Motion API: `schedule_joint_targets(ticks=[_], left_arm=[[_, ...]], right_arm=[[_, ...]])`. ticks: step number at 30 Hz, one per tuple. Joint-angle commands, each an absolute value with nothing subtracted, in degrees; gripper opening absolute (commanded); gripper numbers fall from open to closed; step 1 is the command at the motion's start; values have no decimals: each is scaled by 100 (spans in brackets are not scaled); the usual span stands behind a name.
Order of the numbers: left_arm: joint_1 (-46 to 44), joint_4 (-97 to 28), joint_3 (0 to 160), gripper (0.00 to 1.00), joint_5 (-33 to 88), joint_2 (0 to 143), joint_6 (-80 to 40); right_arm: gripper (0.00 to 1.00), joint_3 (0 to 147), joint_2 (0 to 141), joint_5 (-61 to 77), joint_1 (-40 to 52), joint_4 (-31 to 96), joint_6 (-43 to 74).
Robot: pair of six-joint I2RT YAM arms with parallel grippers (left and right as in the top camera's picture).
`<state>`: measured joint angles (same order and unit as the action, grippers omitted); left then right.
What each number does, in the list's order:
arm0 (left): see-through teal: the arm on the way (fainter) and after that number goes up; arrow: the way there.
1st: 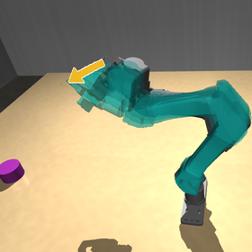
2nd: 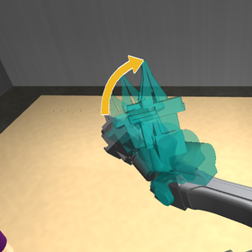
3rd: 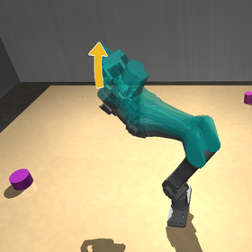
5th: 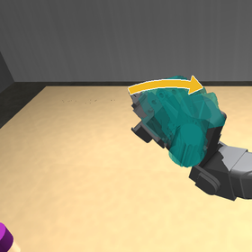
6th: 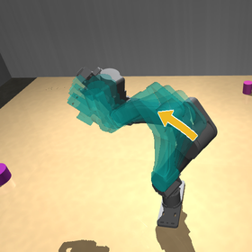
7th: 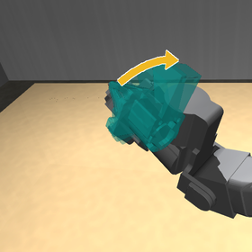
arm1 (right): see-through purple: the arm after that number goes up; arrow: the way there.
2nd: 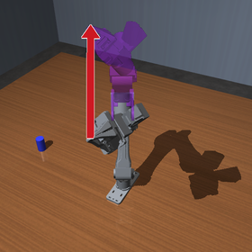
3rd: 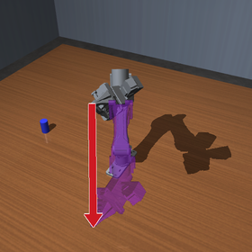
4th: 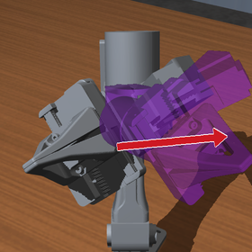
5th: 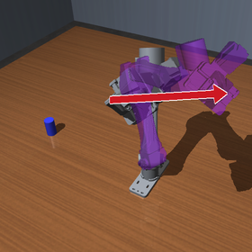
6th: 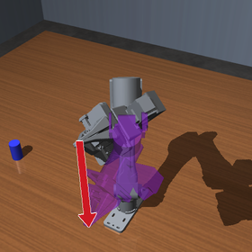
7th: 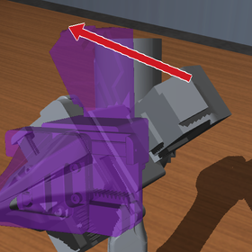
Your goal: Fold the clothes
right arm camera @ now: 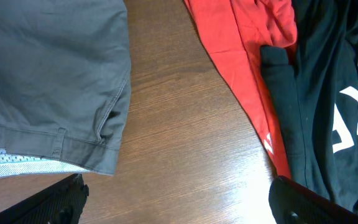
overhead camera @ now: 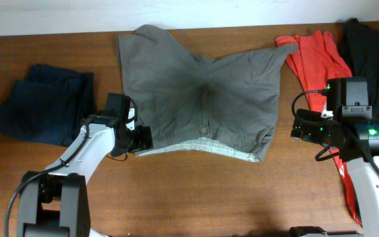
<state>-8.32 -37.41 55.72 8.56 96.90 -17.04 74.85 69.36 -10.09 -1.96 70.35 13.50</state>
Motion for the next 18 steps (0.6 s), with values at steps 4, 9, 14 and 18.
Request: schedule_joint_targets(ticks=[4,9,14,18], left_arm=[[-810,-3489,5387,68,1142,9782,-1865],[-810,-3494,5382,64,1343,9911,-1865],[-810,-3505,5365,61,1376,9996,-1863],[-810,-3520,5365,57,1374,9998,-1863]], right_arm=[[98,7557,6851,-1118,-244,7063,1382],[98,7557,6851,-1118,-244,7076,1382],[98,7557,6851,-1118,-244,7078,1382],[98,7557,6851,-1118,-244,7078,1382]])
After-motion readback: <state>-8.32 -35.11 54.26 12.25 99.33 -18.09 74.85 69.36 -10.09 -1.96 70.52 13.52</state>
